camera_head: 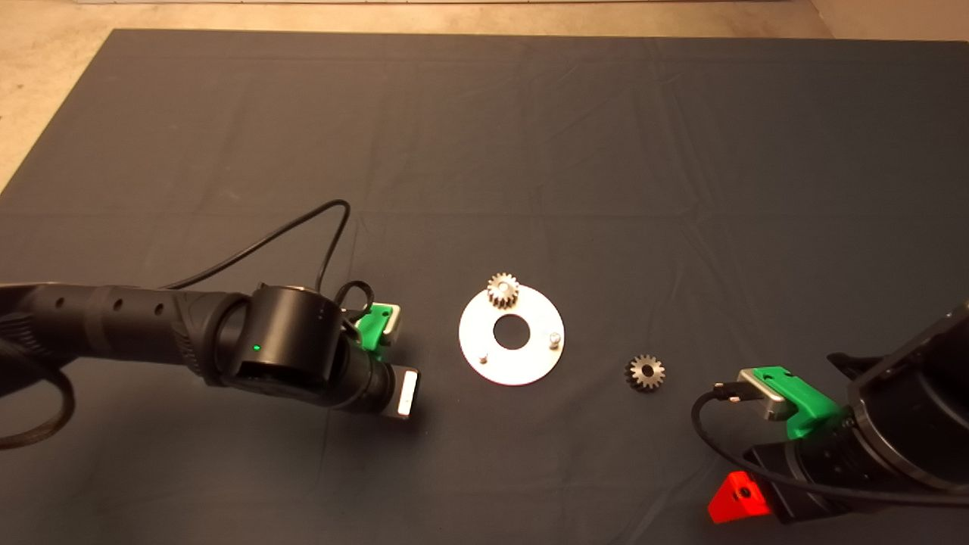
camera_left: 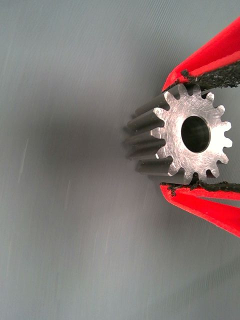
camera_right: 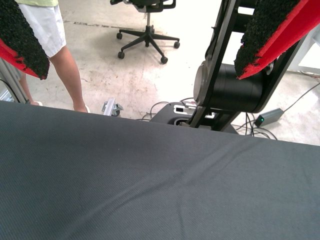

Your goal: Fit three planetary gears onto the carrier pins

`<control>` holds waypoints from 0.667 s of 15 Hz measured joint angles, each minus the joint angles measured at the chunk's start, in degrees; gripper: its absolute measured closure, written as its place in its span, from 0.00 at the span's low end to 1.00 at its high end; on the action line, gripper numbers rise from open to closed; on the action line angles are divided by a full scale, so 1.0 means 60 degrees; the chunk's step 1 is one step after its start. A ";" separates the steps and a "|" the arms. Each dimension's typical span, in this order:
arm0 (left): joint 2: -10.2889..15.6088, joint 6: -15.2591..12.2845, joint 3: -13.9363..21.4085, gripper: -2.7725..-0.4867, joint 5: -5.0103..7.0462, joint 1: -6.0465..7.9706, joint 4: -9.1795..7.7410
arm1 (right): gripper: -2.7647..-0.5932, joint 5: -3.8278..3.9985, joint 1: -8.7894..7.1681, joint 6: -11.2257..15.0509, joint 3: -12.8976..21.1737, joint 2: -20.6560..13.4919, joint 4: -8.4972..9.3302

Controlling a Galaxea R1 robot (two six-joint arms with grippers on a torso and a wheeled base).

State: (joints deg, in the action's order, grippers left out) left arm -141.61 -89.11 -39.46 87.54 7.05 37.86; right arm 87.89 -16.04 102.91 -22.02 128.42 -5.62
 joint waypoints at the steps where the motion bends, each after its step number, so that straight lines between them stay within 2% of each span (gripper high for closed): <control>1: -0.0217 -0.0030 0.0067 0.80 -0.0014 0.0028 -0.0026 | 0.01 0.0000 0.0000 0.0000 0.0000 0.0000 0.0000; 4: -0.0613 -0.0256 0.0128 0.80 -0.0014 0.0150 -0.0034 | 0.01 0.0002 0.0000 0.0000 0.0000 0.0000 0.0000; 8: -0.0989 -0.0506 0.0151 0.80 -0.0006 0.0152 -0.0059 | 0.01 0.0004 0.0000 0.0000 0.0000 0.0000 0.0000; 10: -0.1232 -0.0542 0.0147 0.80 -0.0006 0.0258 -0.0083 | 0.01 -0.0004 0.0000 0.0000 0.0000 0.0000 0.0000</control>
State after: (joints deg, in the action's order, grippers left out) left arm -149.00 -92.37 -38.58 87.50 8.59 37.36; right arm 87.87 -16.04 102.91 -22.02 128.42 -5.62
